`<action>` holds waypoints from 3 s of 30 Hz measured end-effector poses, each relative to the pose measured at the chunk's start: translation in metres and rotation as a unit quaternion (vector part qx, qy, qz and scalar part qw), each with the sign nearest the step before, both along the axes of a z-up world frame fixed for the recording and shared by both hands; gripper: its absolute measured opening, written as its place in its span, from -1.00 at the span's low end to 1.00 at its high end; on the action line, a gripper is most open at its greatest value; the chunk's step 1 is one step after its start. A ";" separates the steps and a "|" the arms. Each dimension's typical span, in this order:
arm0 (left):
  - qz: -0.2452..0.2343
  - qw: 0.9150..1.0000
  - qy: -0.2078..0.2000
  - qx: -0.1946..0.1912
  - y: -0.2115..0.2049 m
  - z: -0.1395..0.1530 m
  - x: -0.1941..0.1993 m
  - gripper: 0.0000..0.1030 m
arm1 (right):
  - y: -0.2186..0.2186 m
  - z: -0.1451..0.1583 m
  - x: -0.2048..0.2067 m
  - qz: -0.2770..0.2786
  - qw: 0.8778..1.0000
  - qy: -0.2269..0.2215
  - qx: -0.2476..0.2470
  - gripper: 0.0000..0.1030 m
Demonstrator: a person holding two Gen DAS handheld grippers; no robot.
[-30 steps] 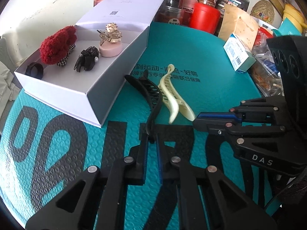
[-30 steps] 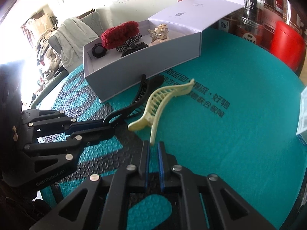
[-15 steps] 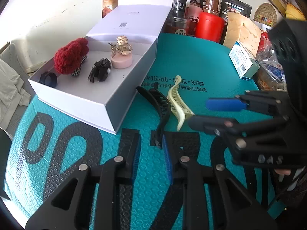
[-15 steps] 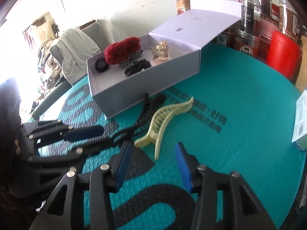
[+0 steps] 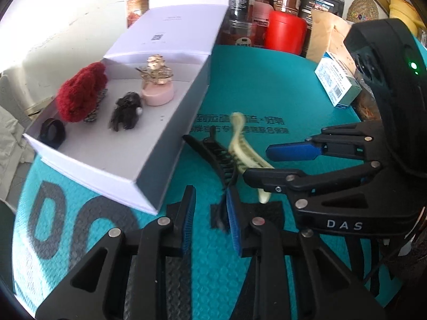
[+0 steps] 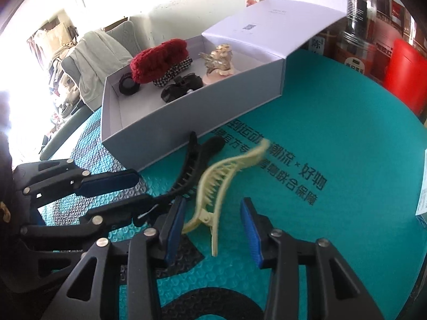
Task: Organize objects
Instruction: 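Grasp the long black claw clip with the left gripper while the right gripper grasps the cream claw clip, then lift the black and cream claw clips off the mat with both grippers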
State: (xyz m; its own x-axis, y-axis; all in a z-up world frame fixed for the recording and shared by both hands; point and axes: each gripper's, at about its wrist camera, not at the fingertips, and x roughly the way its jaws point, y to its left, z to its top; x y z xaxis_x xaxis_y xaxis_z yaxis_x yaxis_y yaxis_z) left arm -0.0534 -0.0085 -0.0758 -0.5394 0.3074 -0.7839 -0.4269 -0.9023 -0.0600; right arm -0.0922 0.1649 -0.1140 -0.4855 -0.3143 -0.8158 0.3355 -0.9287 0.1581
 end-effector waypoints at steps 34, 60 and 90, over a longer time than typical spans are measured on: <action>-0.044 0.998 -0.039 0.008 0.015 -0.017 0.059 -0.82 | 0.017 -0.001 0.076 -0.003 1.000 -0.016 0.005 -0.52; -0.027 0.999 -0.009 -0.026 0.030 -0.024 0.041 -0.05 | 0.019 -0.003 0.069 0.003 0.999 0.002 0.041 -0.49; 0.058 0.997 -0.034 0.041 -0.017 0.005 0.041 -0.64 | 0.011 0.026 0.071 0.037 0.998 0.033 0.025 -0.65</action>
